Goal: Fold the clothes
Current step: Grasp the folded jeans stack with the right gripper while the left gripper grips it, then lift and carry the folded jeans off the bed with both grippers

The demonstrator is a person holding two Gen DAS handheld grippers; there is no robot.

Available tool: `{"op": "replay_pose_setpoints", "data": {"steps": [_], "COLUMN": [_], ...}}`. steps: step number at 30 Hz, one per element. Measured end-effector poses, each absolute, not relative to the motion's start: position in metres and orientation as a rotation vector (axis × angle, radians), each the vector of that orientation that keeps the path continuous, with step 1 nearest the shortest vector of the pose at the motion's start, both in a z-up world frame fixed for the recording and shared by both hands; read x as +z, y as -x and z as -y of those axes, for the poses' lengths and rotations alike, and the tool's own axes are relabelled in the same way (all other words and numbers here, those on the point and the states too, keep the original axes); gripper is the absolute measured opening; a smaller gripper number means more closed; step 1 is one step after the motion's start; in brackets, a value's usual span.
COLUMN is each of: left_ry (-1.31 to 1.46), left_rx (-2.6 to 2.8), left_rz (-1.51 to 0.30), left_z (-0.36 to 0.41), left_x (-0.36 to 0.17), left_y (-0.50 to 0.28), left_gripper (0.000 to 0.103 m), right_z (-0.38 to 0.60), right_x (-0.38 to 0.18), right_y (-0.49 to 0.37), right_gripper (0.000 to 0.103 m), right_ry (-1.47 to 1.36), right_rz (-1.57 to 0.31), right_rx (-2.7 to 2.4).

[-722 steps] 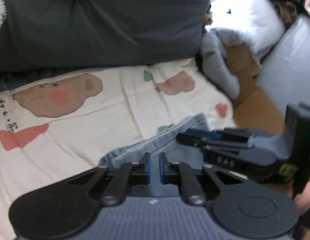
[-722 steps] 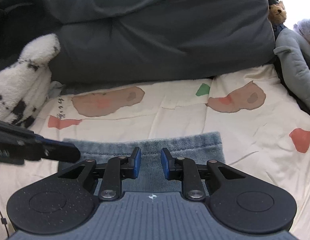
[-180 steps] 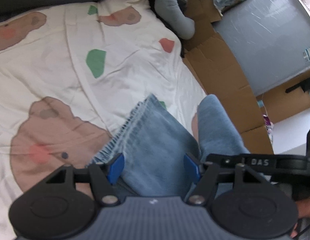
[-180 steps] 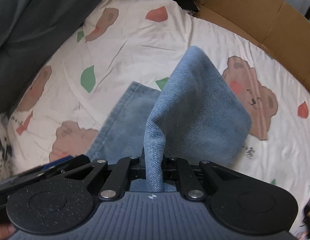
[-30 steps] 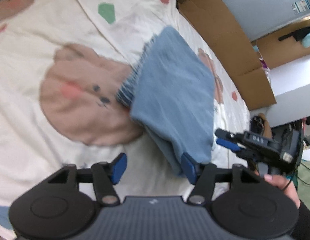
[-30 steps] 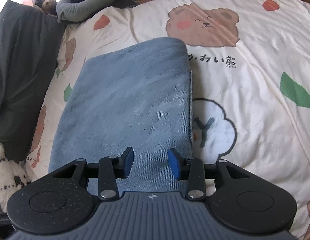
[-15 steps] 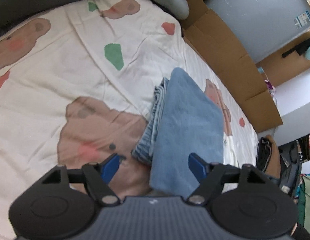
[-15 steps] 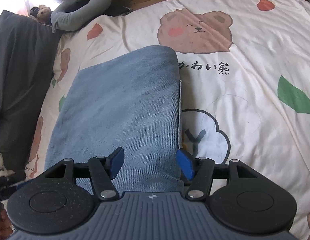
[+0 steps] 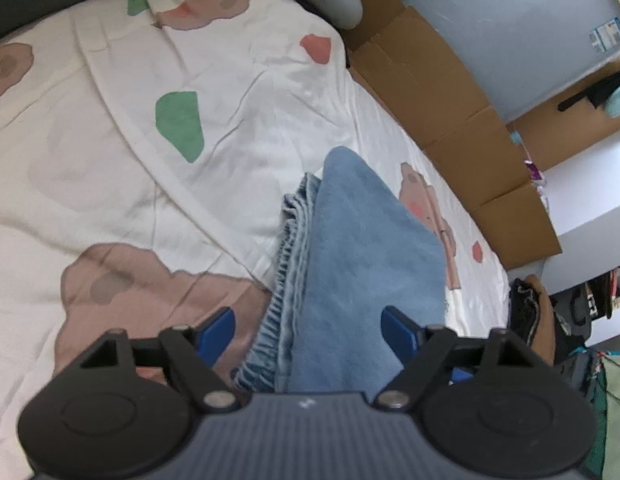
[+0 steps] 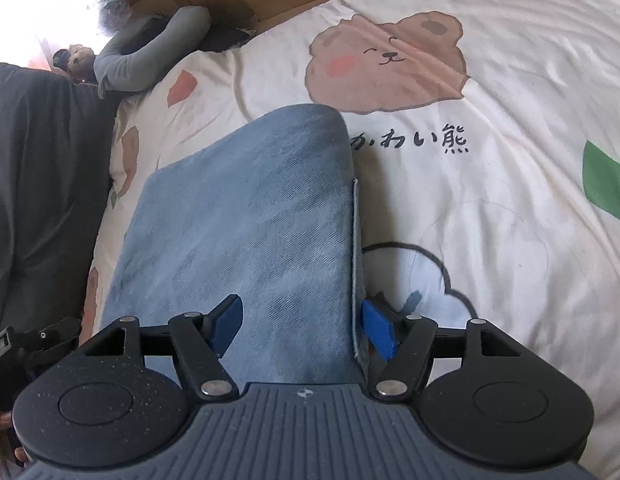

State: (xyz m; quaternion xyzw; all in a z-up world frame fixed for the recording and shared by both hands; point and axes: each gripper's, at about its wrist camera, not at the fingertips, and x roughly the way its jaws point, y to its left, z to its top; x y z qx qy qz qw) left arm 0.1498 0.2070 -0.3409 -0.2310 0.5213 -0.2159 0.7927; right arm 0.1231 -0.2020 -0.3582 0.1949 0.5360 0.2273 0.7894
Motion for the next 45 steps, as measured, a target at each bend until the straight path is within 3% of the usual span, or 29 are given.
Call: {"op": "replay_pose_setpoints", "data": {"steps": [6, 13, 15, 17, 21, 22, 23, 32, 45], "left_ry": [0.488, 0.526, 0.538, 0.544, 0.612, 0.622, 0.633, 0.629, 0.677], "left_rx": [-0.493, -0.517, -0.524, -0.535, -0.541, -0.549, -0.557, -0.566, -0.639], "left_rz": [-1.105, -1.104, -1.126, -1.134, -1.134, -1.136, -1.137, -1.122, -1.13], "left_z": [-0.201, -0.192, -0.19, -0.189, -0.194, -0.193, -0.192, -0.186, -0.136], "left_x": [-0.356, -0.378, -0.386, -0.393, -0.404, -0.406, -0.408, -0.401, -0.408], "left_y": [-0.166, -0.181, -0.182, -0.181, -0.179, -0.178, -0.177, -0.177, -0.173], "left_gripper": [0.081, 0.075, 0.073, 0.074, 0.075, 0.073, 0.064, 0.047, 0.042], "right_z": [0.205, 0.201, 0.2, 0.199, 0.197, 0.199, 0.2, 0.197, 0.222], "right_x": [-0.371, -0.394, -0.395, -0.395, -0.39, -0.39, -0.39, -0.369, -0.334], "right_y": [-0.136, -0.155, -0.16, -0.164, -0.162, -0.164, -0.165, -0.18, -0.201], "right_gripper": [0.072, 0.063, 0.056, 0.038, 0.024, 0.02, 0.019, 0.017, 0.016], "right_ry": [-0.488, -0.525, -0.519, -0.506, -0.467, -0.479, -0.494, -0.434, -0.228], "right_rz": [-1.162, -1.197, -1.212, -1.223, -1.209, -1.214, -1.222, -1.278, -1.362], "right_rx": [0.514, 0.604, 0.609, 0.613, 0.621, 0.619, 0.616, 0.61, 0.613]}}
